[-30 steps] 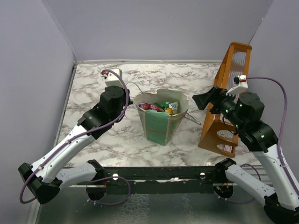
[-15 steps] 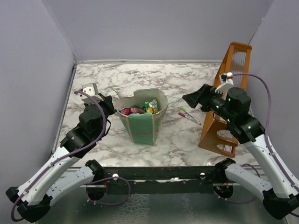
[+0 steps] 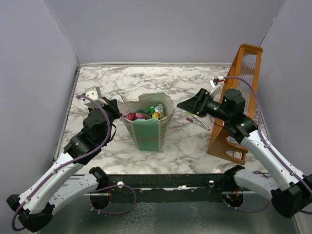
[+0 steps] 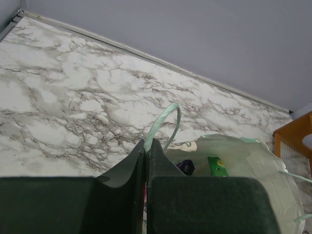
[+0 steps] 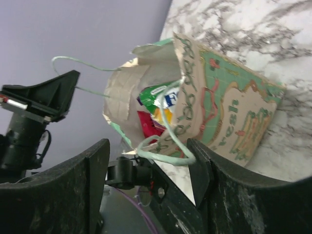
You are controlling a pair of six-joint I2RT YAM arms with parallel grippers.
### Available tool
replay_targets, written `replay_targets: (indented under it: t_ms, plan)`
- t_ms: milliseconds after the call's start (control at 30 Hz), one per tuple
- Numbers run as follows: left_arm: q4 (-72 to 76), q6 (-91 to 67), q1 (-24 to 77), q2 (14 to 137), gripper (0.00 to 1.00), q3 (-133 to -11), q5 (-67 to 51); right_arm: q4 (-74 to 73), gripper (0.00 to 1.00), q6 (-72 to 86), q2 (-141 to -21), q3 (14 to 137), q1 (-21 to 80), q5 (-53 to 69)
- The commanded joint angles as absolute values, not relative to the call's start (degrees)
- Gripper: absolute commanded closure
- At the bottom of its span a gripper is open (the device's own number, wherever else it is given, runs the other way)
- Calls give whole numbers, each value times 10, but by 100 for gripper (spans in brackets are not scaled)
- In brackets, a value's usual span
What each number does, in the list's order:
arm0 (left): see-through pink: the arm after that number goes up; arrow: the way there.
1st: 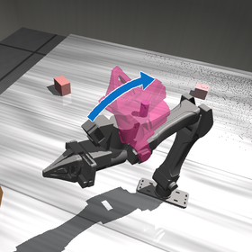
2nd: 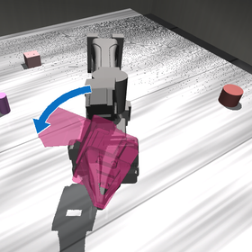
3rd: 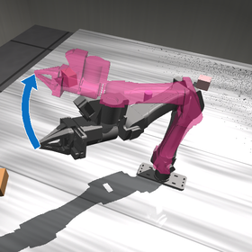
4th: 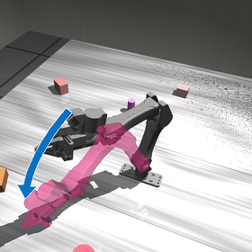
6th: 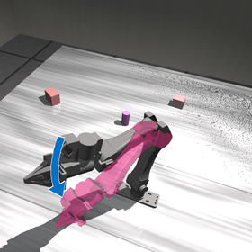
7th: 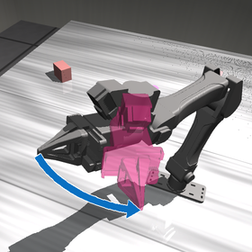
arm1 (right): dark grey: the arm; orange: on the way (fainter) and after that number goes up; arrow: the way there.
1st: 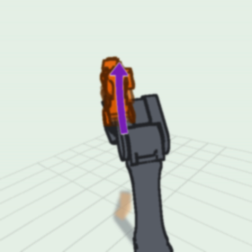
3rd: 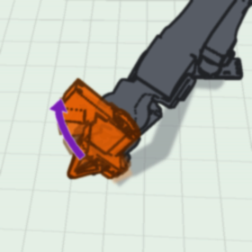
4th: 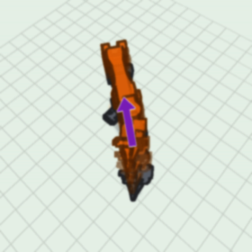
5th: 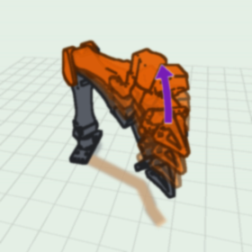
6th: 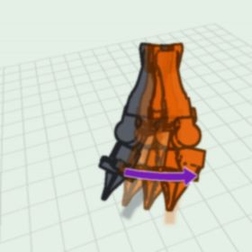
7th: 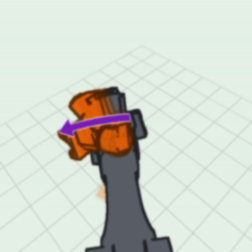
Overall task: Take the snacks out of the paper bag
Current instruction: Adjust the paper bag at the center of the board.
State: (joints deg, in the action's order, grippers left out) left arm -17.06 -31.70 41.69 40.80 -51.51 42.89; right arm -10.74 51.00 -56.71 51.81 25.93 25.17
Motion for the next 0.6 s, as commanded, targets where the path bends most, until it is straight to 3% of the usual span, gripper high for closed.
replay_targets:
  t_ms: [0,333,567]
  plan:
    - [-137,-324,415,404,100,-531,431,-5,37,574,-571,505,263,295]
    - [-144,-326,415,402,100,-535,421,117,55,669,-584,449,263,287]
    - [-146,-325,415,398,100,-536,422,172,55,703,-601,434,263,294]
